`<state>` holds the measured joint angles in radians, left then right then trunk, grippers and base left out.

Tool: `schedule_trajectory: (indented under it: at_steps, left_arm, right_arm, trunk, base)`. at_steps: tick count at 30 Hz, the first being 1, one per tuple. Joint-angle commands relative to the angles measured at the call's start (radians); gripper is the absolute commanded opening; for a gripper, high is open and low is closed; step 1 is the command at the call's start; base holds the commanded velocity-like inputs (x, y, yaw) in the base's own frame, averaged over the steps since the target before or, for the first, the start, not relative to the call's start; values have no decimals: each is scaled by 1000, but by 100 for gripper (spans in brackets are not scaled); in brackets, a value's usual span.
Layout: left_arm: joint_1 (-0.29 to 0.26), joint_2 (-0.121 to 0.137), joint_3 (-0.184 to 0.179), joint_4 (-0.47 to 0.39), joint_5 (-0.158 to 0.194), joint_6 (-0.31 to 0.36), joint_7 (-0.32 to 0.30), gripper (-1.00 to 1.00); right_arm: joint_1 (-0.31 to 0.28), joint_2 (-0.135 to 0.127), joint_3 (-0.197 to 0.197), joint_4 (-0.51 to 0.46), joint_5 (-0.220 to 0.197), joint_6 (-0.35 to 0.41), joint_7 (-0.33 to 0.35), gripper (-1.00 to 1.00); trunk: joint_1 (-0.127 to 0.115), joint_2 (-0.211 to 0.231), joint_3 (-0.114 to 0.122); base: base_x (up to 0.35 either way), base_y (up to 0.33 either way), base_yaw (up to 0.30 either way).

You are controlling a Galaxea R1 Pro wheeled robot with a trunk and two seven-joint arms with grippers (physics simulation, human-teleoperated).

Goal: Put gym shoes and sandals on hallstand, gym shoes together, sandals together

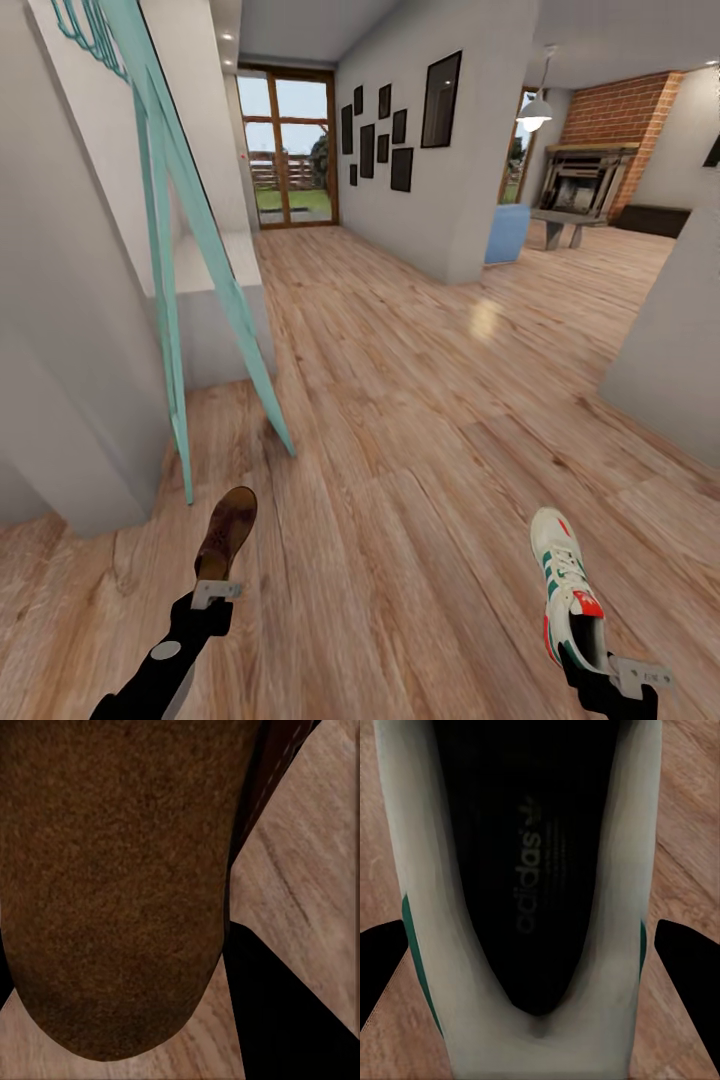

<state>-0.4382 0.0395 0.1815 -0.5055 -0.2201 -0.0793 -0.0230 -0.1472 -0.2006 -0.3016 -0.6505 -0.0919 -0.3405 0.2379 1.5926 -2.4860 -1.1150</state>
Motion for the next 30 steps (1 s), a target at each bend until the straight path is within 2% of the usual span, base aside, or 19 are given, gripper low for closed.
schedule_trajectory:
  at_steps: [1,16,24,30]
  left_arm:
    - [0,-1,6,2,-13,-4,-3,-100]
    - [0,-1,7,5,-9,-5,-3,-100]
    - [0,-1,6,5,-10,-9,-3,-100]
    - [0,-1,4,4,-10,-13,-3,-100]
  right_arm:
    - [-1,1,-2,1,-9,-2,9,-100]
    - [-1,1,-2,28,-11,-2,7,-100]
    - [-1,1,-2,28,-12,-2,5,-100]
    - [0,1,-2,28,-12,-2,5,-100]
  trunk:
    - [-4,7,4]
    - [-62,112,74]
    - [-62,112,77]
    - [-62,112,77]
  base:
    - [0,0,0]
    - [0,0,0]
    - [6,0,0]
    - [170,-89,0]
